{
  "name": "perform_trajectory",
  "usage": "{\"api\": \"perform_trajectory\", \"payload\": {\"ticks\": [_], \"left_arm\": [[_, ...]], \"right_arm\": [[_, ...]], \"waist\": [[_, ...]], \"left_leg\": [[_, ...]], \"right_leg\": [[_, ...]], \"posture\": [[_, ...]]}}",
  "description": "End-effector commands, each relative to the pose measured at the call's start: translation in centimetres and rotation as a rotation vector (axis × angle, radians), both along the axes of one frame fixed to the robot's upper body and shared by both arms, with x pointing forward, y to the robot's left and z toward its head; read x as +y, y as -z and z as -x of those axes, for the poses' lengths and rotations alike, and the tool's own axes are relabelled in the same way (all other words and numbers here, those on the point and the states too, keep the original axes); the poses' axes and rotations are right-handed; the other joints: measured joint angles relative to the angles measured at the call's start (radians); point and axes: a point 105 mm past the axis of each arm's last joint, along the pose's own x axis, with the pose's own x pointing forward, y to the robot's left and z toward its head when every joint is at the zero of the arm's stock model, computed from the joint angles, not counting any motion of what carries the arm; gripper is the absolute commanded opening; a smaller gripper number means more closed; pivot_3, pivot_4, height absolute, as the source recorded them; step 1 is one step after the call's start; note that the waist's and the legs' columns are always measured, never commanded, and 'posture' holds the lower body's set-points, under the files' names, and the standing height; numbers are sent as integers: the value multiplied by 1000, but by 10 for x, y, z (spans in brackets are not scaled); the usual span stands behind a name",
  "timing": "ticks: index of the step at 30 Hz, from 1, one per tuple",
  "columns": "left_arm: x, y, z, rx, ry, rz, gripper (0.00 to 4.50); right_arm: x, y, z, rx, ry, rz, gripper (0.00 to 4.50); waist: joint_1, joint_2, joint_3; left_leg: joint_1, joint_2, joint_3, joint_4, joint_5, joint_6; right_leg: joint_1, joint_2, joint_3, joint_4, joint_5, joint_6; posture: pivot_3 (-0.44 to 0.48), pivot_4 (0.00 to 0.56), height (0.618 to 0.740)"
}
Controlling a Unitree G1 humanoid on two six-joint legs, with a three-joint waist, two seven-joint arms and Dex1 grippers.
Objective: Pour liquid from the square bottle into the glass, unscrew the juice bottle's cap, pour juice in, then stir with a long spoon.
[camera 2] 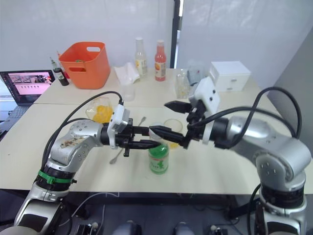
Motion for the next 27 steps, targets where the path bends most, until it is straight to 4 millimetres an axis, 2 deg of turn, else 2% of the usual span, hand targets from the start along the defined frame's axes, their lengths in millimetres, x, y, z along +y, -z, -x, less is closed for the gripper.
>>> {"api": "perform_trajectory", "payload": {"ticks": [1,6,19,22,27], "left_arm": [[-2,1,-1,-4,8,-9,1337],[-3,1,-3,0,27,-14,1337],[-3,-1,-4,-7,35,-21,1337],[-3,-1,-4,-8,34,-21,1337],[-3,-1,-3,-8,32,-21,1337]], "right_arm": [[1,4,9,3,85,-23,4455],[-3,3,9,10,148,-35,4455],[7,1,4,22,172,-55,4455],[8,1,3,27,169,-55,3608],[7,3,0,34,182,-54,1940]], "waist": [[0,0,0],[0,0,0],[-2,0,0],[-2,0,0],[-2,0,0]], "left_leg": [[0,0,0,0,0,0],[0,0,0,1,0,0],[-1,0,0,1,0,0],[-1,0,0,1,0,0],[-1,0,0,1,0,0]], "right_leg": [[0,0,0,0,0,0],[1,0,0,-1,0,0],[1,1,0,-2,0,0],[1,1,0,-2,0,0],[1,1,0,-2,0,0]], "posture": [[0,150,715],[0,150,715],[0,150,715],[0,150,715],[0,150,715]]}}
